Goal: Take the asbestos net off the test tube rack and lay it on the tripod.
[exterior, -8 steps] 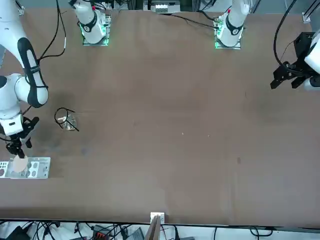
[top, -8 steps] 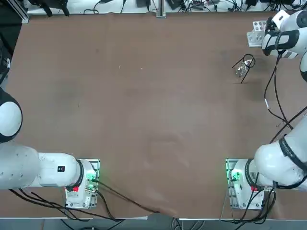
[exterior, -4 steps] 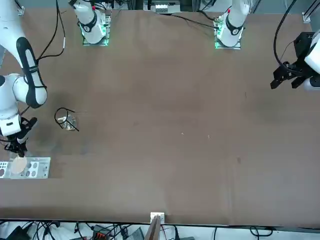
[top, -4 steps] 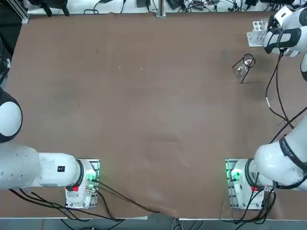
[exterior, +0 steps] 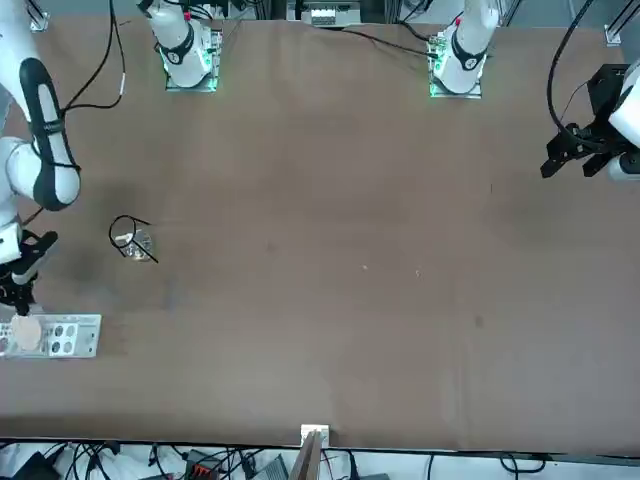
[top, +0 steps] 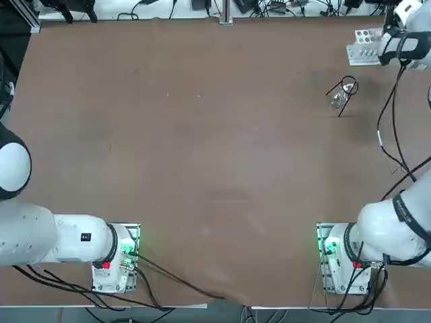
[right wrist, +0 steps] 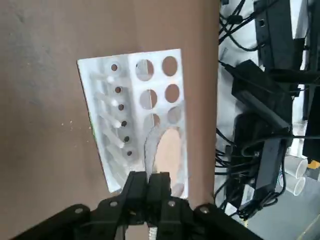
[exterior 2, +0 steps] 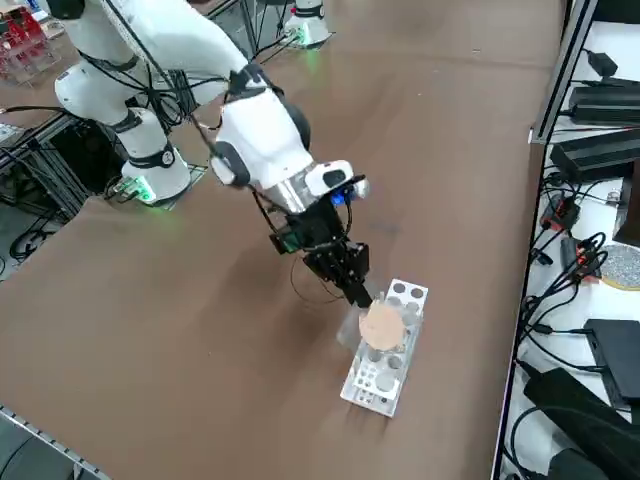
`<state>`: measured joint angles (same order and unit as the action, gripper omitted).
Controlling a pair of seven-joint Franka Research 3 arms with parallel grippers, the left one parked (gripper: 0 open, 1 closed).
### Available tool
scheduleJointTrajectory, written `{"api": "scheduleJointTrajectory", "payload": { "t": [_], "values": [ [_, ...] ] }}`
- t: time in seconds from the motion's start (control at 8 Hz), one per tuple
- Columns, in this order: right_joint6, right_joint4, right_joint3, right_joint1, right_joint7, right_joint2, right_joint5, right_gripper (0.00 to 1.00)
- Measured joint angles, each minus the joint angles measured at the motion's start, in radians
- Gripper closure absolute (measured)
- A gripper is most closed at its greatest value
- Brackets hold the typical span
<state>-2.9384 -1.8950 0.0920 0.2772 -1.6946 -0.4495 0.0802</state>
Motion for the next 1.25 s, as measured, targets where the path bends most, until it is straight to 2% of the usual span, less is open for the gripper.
{"api": "scheduleJointTrajectory", "payload": {
  "t": [0.25,0.5,0.75,1.25],
  "values": [
    [0.215,0.005,-0.001,-0.028,0.077,0.110,0.000,0.99],
    [0.428,0.005,-0.003,-0.079,0.236,0.206,0.000,0.99],
    [0.564,0.004,-0.006,-0.134,0.426,0.251,0.040,0.99],
    [0.781,0.004,-0.015,-0.270,0.866,0.299,0.196,0.99]
  ]
}}
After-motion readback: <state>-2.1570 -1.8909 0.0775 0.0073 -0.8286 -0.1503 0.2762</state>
